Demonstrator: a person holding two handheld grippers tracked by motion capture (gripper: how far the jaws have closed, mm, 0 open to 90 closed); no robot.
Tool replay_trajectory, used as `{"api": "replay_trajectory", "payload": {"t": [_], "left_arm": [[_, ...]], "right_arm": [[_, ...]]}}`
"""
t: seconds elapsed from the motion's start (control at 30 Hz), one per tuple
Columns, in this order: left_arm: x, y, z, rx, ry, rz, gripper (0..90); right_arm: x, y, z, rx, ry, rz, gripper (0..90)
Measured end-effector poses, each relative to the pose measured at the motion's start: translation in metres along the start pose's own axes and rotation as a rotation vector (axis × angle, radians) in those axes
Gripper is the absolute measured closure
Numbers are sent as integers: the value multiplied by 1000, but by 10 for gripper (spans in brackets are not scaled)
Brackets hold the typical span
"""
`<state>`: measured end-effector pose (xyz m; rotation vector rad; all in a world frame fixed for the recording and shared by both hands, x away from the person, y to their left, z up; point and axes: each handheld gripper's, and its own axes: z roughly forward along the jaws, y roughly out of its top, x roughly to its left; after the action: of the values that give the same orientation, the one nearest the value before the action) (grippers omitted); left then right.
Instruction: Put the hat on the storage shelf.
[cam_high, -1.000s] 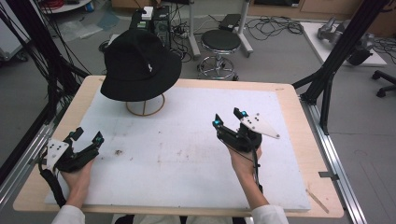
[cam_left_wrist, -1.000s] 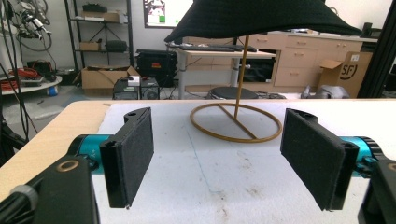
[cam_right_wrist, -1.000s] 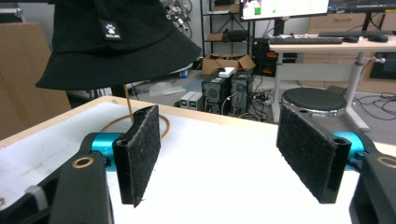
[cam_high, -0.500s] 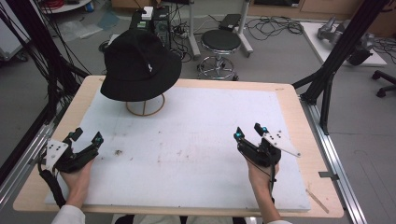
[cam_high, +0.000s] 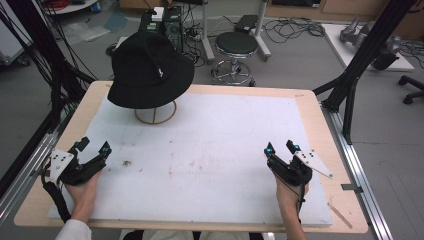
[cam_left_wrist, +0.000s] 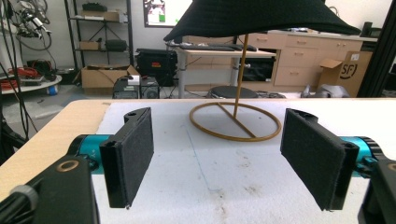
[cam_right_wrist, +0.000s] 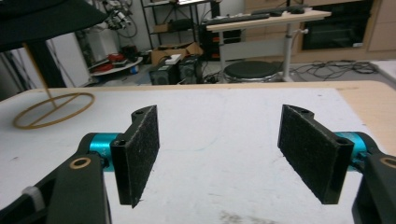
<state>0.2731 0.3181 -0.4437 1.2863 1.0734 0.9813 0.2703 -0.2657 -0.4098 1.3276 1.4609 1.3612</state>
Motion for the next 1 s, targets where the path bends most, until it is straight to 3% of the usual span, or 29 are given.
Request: {"api": "replay_trajectory", "payload": {"t": [0.13,0.37,0.6,1.0], "left_arm": [[0,0,0,-1,0,-2,258],[1,0,0,-3,-1,-5,258],[3,0,1,1,0,-5,258],[3,-1,1,6,-4,-6,258]], "right_arm": [[-12,-5,-2,-15,-44,-32,278],[-27,-11,-4,-15,-95,0,266],[-25,-11,-4,-22,-90,-8,264],[-27,-12,-3,-4,-85,39,259]]}}
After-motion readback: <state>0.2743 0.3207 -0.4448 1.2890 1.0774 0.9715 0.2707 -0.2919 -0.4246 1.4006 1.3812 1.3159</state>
